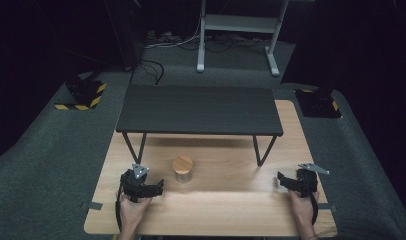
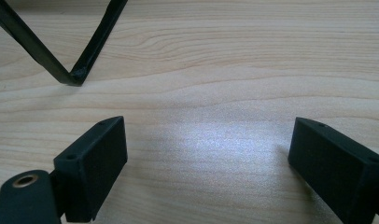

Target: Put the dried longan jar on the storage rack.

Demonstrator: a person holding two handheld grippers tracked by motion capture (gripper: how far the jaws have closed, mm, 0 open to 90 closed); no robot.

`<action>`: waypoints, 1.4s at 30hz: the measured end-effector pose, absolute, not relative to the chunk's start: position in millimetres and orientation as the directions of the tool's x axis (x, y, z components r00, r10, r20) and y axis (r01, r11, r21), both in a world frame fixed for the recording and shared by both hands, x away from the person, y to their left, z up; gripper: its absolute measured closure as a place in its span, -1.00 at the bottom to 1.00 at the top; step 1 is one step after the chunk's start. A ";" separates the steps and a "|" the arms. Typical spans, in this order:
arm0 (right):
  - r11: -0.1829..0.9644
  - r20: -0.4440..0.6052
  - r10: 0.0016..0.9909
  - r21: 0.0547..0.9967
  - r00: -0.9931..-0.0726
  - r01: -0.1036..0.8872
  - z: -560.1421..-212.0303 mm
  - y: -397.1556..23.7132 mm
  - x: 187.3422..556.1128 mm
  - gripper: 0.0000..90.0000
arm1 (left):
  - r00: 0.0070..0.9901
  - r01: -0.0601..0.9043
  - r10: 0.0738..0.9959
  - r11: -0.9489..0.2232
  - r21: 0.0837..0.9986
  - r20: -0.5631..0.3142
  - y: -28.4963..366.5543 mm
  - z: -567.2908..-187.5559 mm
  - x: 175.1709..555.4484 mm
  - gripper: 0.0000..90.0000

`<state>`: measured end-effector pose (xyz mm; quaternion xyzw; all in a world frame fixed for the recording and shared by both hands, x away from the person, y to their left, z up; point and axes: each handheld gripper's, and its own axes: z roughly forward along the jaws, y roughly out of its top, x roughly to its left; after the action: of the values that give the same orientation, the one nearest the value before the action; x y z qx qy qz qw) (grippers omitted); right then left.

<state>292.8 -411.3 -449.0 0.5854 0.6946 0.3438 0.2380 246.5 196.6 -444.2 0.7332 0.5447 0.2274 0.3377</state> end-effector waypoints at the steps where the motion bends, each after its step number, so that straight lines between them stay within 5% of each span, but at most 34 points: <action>1: 0.080 0.070 0.977 0.757 -0.202 0.649 -449.0 -411.3 292.8 -0.75 | 0.313 0.643 0.949 -0.184 0.743 -0.036 195.3 -443.6 245.8 -0.97; 19: 0.075 0.084 0.974 0.757 -0.210 0.649 -449.3 -414.4 292.8 -0.75 | 0.464 0.590 0.886 -0.288 0.754 -0.024 158.6 -436.9 251.5 -0.95; 42: 0.077 0.087 0.972 0.758 -0.217 0.648 -449.5 -415.6 293.0 -0.76 | 0.476 0.576 0.878 -0.265 0.773 -0.054 129.3 -436.1 289.0 -0.91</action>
<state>293.0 -415.6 -449.5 0.5817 0.6964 0.3512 0.2309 289.0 129.3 -436.1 0.7704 0.4718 0.1979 0.3805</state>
